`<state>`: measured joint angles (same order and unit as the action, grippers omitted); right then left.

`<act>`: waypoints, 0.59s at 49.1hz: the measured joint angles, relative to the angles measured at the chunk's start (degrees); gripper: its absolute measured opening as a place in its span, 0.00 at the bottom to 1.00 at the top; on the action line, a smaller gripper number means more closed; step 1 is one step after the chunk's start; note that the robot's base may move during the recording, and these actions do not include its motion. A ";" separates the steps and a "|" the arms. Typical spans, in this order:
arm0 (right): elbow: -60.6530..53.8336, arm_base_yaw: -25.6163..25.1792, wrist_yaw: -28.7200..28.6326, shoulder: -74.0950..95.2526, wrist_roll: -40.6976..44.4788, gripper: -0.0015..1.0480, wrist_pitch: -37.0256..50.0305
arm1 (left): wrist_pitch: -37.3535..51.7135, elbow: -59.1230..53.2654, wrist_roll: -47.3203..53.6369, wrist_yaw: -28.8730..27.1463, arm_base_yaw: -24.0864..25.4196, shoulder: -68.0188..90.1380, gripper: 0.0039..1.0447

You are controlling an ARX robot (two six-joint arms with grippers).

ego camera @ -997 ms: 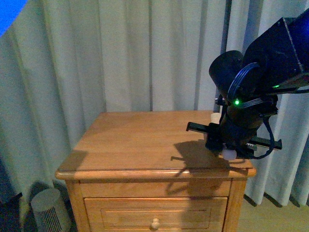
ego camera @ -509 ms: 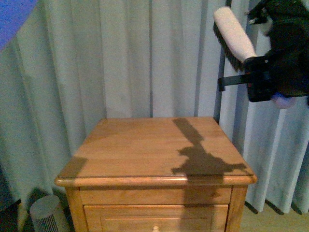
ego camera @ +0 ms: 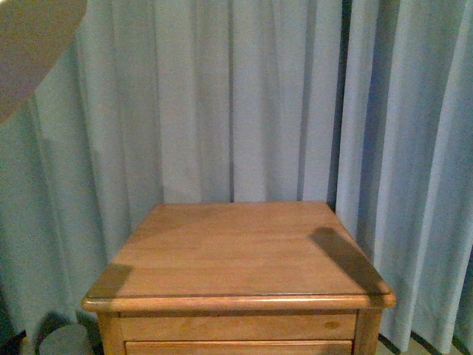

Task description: Clean up trash

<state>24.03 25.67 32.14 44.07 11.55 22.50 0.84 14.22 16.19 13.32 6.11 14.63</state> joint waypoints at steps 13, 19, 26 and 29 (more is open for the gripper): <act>-6.34 0.00 3.82 -10.84 -4.92 0.18 -3.23 | 0.00 0.00 -0.02 0.02 0.00 0.00 0.23; -6.88 -0.44 3.93 -11.98 -7.69 0.18 -4.57 | 0.00 0.00 -0.02 0.02 0.00 0.00 0.23; -6.88 -0.61 4.24 -12.28 -8.61 0.18 -4.57 | 0.00 0.00 0.00 0.22 0.00 0.00 0.23; -6.88 -0.79 4.66 -12.63 -9.01 0.18 -4.57 | 0.00 0.00 0.02 0.72 -0.02 0.00 0.23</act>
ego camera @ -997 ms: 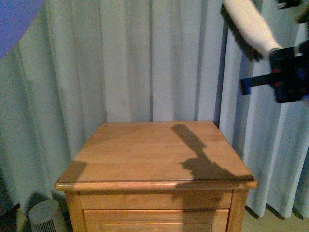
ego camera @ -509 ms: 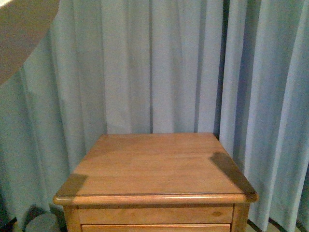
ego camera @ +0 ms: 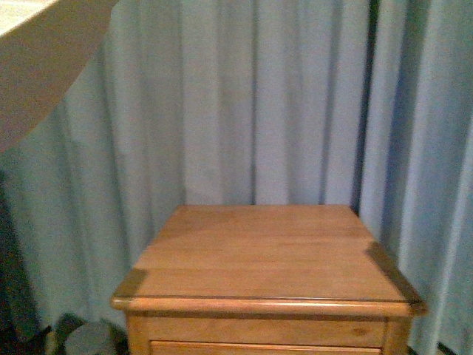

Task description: Clean up trash

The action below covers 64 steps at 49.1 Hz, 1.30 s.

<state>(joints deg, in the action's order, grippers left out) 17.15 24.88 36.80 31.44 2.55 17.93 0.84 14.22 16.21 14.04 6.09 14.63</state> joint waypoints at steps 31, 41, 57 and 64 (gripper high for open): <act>-0.09 0.09 -0.57 0.28 -0.02 0.18 -0.09 | -0.07 -0.26 -0.28 -0.68 0.04 -0.22 0.23; -0.13 0.09 -0.57 0.22 0.00 0.18 -0.15 | -0.07 -0.26 -0.28 -0.72 0.04 -0.22 0.23; -0.15 0.09 -0.61 0.24 0.00 0.18 -0.17 | -0.07 -0.28 -0.33 -0.72 0.04 -0.26 0.23; -0.15 0.09 -0.68 0.24 0.02 0.18 -0.17 | -0.07 -0.28 -0.35 -0.70 0.04 -0.28 0.23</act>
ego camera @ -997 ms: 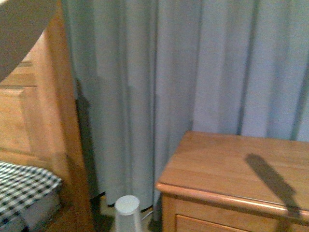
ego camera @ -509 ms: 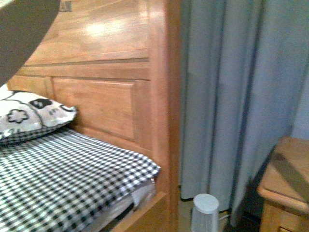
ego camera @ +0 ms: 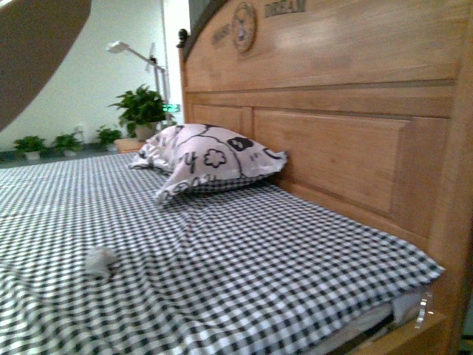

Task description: Clean up trash

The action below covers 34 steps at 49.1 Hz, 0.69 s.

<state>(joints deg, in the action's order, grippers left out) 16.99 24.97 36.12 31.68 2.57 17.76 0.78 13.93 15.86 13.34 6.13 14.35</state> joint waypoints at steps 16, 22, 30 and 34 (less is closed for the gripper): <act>-0.02 0.09 0.17 0.28 -0.02 0.18 0.00 | -0.63 0.09 -0.63 -0.42 0.02 0.31 0.23; -0.02 0.02 0.20 -0.20 -0.02 0.18 0.02 | -10.64 6.08 -8.57 -3.26 5.86 9.55 0.23; -0.02 0.02 0.09 -0.17 -0.02 0.18 0.00 | 2.23 10.47 -4.31 7.78 17.68 25.75 0.23; -0.02 0.02 0.07 -0.17 -0.02 0.18 0.00 | 5.99 12.15 -0.68 10.78 18.71 30.97 0.23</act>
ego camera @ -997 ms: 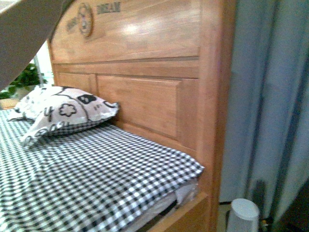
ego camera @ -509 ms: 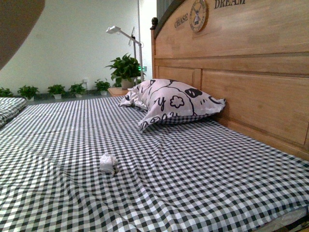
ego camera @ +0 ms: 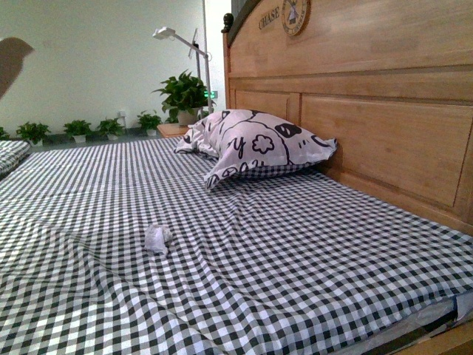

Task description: Clean up trash

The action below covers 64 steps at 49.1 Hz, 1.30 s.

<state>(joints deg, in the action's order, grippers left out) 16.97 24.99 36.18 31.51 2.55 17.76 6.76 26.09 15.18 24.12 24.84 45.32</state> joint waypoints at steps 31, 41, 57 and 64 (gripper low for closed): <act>0.00 0.02 0.02 0.00 0.00 0.18 0.00 | -8.94 16.96 30.69 10.56 -2.23 39.78 0.23; 0.00 0.02 0.00 0.00 0.00 0.18 0.00 | -11.76 20.72 35.82 9.05 -2.19 46.99 0.23; 0.00 0.00 0.02 0.00 0.00 0.18 0.00 | -12.83 26.43 39.93 6.58 -3.98 53.99 0.23; 0.00 0.00 0.02 0.00 0.00 0.18 0.00 | -12.74 28.57 41.29 5.14 -5.16 57.18 0.23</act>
<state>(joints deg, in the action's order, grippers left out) 16.97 24.99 36.21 31.51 2.55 17.76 -5.98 54.65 56.47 29.26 19.68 102.50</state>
